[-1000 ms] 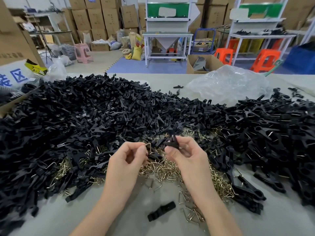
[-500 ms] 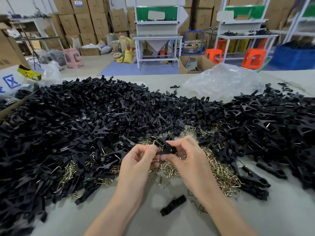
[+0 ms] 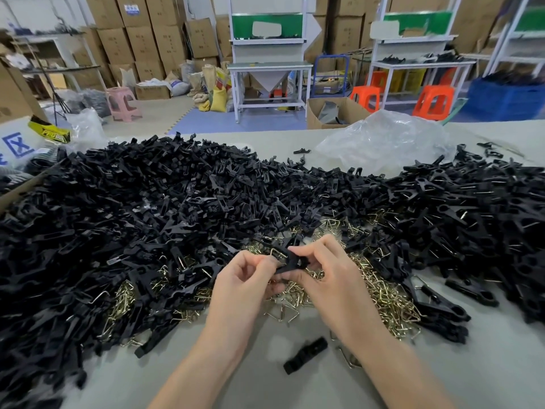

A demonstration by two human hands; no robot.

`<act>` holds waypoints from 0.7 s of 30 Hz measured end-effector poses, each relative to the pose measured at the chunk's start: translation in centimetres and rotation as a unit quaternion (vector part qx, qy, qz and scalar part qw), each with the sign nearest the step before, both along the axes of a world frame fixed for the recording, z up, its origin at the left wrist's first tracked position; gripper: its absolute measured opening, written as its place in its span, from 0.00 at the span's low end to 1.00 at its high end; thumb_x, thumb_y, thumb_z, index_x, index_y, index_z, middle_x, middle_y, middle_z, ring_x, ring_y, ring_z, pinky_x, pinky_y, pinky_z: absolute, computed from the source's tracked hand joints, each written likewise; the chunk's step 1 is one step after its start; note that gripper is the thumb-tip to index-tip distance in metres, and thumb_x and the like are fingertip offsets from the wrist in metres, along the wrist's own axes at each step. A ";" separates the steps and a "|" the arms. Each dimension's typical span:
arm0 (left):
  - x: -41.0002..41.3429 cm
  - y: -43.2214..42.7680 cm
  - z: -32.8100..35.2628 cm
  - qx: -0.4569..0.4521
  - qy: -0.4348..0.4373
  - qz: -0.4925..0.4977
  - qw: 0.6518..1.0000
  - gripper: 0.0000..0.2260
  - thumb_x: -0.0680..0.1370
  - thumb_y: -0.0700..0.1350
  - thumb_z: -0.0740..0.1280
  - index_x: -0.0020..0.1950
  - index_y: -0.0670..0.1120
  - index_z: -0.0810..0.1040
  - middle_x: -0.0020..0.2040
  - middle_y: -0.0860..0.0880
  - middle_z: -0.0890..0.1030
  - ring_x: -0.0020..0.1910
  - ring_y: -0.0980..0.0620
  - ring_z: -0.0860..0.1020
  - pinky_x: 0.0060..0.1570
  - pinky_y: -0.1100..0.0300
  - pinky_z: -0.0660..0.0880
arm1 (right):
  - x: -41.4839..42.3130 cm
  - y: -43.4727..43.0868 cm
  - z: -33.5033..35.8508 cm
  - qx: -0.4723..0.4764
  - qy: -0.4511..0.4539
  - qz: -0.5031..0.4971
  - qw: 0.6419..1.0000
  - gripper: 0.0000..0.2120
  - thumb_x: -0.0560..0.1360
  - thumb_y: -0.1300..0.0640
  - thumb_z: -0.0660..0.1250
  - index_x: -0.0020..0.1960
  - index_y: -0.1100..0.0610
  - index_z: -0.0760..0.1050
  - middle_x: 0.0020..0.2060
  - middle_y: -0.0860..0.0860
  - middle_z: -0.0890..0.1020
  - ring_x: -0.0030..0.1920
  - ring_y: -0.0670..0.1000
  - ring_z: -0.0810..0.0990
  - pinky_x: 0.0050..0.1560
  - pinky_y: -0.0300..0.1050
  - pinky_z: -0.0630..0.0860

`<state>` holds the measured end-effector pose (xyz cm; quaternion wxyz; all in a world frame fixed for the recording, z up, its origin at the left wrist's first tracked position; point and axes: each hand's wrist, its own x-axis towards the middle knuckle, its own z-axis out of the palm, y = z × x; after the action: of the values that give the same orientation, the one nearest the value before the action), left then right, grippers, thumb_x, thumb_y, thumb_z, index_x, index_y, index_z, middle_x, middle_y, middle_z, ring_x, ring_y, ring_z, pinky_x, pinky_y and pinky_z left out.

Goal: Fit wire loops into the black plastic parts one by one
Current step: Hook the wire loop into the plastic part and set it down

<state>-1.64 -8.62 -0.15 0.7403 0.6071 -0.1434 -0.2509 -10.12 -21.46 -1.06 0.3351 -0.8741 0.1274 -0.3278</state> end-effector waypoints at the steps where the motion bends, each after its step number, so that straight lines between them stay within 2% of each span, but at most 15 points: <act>1: 0.2 0.0 0.0 -0.005 0.020 -0.029 0.999 0.14 0.78 0.41 0.70 0.32 0.51 0.79 0.39 0.46 0.81 0.37 0.49 0.80 0.32 0.60 0.76 | 0.0 -0.1 0.0 0.005 0.000 0.004 1.000 0.14 0.72 0.56 0.77 0.57 0.53 0.80 0.47 0.37 0.73 0.51 0.32 0.73 0.51 0.26 0.69; 3: 0.8 0.1 -0.3 -0.016 0.044 -0.079 0.996 0.15 0.79 0.38 0.68 0.33 0.48 0.78 0.40 0.45 0.79 0.40 0.49 0.80 0.36 0.59 0.77 | -0.1 -0.2 -0.1 0.022 0.014 0.023 0.999 0.13 0.73 0.58 0.76 0.57 0.52 0.80 0.48 0.37 0.75 0.53 0.35 0.75 0.53 0.28 0.70; 5: 1.4 0.4 -0.3 -0.025 0.056 -0.122 0.991 0.07 0.78 0.38 0.68 0.42 0.37 0.79 0.44 0.43 0.79 0.42 0.50 0.81 0.40 0.58 0.80 | -0.1 -0.1 0.0 0.024 0.030 0.050 0.998 0.13 0.74 0.57 0.75 0.57 0.48 0.81 0.49 0.37 0.77 0.56 0.39 0.76 0.56 0.31 0.71; 6: 1.7 0.6 -0.2 -0.028 0.064 -0.140 0.988 0.10 0.78 0.39 0.70 0.49 0.31 0.77 0.46 0.40 0.79 0.43 0.50 0.81 0.41 0.57 0.80 | -0.2 0.0 0.1 0.017 0.031 0.063 0.997 0.12 0.74 0.54 0.74 0.57 0.46 0.81 0.50 0.37 0.78 0.57 0.41 0.76 0.57 0.32 0.70; 8: 1.8 1.0 -0.1 -0.020 0.072 -0.181 0.981 0.22 0.76 0.43 0.72 0.60 0.27 0.72 0.49 0.36 0.78 0.43 0.48 0.80 0.41 0.54 0.80 | -0.2 0.5 0.3 0.002 0.018 0.084 0.996 0.13 0.73 0.51 0.72 0.57 0.43 0.81 0.51 0.36 0.79 0.58 0.43 0.75 0.59 0.33 0.68; 12: 1.0 1.4 0.6 -0.015 0.062 -0.293 0.954 0.25 0.75 0.50 0.71 0.66 0.36 0.73 0.45 0.37 0.79 0.43 0.43 0.79 0.41 0.52 0.80 | -0.4 1.0 0.3 0.019 0.006 0.119 0.993 0.17 0.76 0.61 0.72 0.58 0.42 0.83 0.57 0.34 0.78 0.64 0.44 0.72 0.64 0.31 0.65; 15: 0.7 1.4 0.4 -0.011 0.030 -0.301 0.953 0.26 0.75 0.51 0.71 0.71 0.46 0.72 0.46 0.36 0.79 0.44 0.40 0.79 0.40 0.52 0.80 | -0.5 1.2 0.5 0.061 0.031 0.152 0.986 0.19 0.76 0.64 0.69 0.58 0.41 0.83 0.62 0.32 0.72 0.69 0.43 0.67 0.65 0.29 0.66; 17: 0.5 1.3 0.4 -0.018 0.011 -0.286 0.958 0.21 0.74 0.52 0.72 0.67 0.53 0.76 0.47 0.38 0.81 0.41 0.43 0.80 0.39 0.54 0.80 | -0.6 1.1 0.5 0.055 0.031 0.148 0.987 0.21 0.76 0.65 0.69 0.59 0.40 0.83 0.65 0.31 0.70 0.70 0.42 0.65 0.64 0.28 0.66; 21: 0.6 1.0 0.5 -0.015 -0.034 -0.237 0.971 0.12 0.72 0.53 0.73 0.54 0.52 0.83 0.43 0.42 0.83 0.35 0.47 0.81 0.34 0.59 0.77 | -0.5 0.9 0.5 0.064 0.038 0.149 0.986 0.22 0.75 0.63 0.70 0.62 0.39 0.81 0.68 0.29 0.68 0.73 0.38 0.63 0.67 0.25 0.62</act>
<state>-1.08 -7.65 0.39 0.6630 0.5529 -0.3119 -0.3968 -10.59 -20.57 -0.53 0.4306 -0.8719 0.0288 -0.2315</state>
